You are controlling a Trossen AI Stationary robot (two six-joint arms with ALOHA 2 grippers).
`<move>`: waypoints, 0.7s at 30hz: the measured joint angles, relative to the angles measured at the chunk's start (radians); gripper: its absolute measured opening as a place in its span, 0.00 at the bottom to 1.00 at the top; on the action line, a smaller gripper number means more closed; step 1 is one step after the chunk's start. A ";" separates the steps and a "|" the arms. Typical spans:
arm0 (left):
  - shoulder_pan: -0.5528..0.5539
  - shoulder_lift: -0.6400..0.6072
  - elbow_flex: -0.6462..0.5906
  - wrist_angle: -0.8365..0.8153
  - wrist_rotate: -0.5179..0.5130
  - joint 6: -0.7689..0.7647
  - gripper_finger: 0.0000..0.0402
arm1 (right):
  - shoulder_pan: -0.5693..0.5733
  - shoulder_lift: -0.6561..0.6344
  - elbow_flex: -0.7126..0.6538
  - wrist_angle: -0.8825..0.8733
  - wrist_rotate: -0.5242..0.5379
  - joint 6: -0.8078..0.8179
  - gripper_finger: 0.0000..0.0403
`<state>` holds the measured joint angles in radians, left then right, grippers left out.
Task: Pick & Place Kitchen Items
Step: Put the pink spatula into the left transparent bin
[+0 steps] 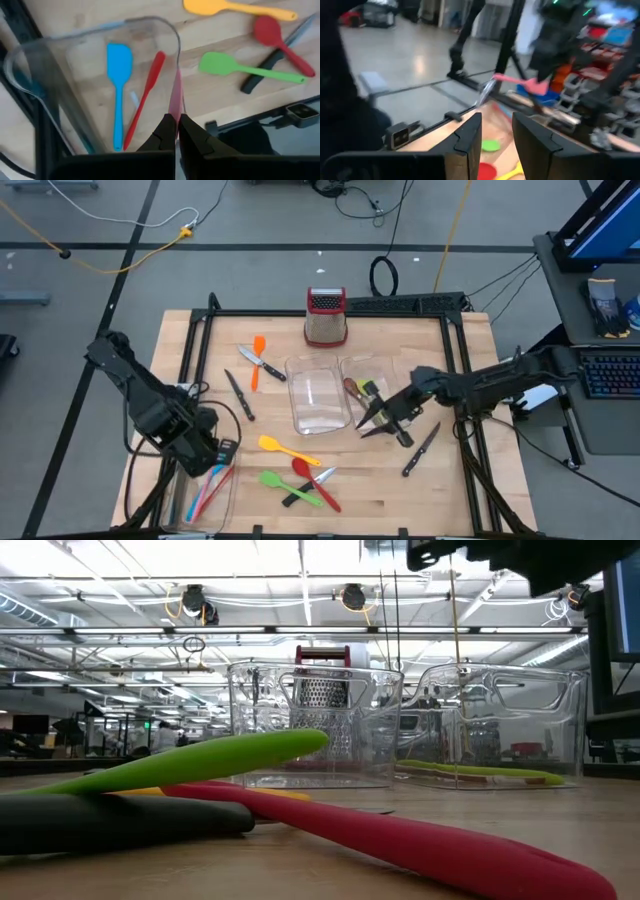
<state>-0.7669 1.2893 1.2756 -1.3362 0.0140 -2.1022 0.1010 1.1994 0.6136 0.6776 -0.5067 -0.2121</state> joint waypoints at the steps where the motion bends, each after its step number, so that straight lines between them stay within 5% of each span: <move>1: -0.002 0.003 -0.012 0.017 0.010 -0.003 0.00 | 0.005 -0.024 -0.022 0.016 0.014 0.002 0.25; 9: -0.001 0.000 -0.186 0.183 0.085 0.005 0.00 | 0.041 -0.127 -0.101 0.029 0.111 0.002 0.25; 21: 0.060 -0.001 -0.394 0.376 0.148 0.135 0.00 | 0.045 -0.127 -0.102 0.046 0.118 0.014 0.25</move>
<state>-0.7072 1.2881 0.8820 -0.9601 0.1616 -1.9676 0.1459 1.0721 0.5114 0.7234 -0.3890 -0.1983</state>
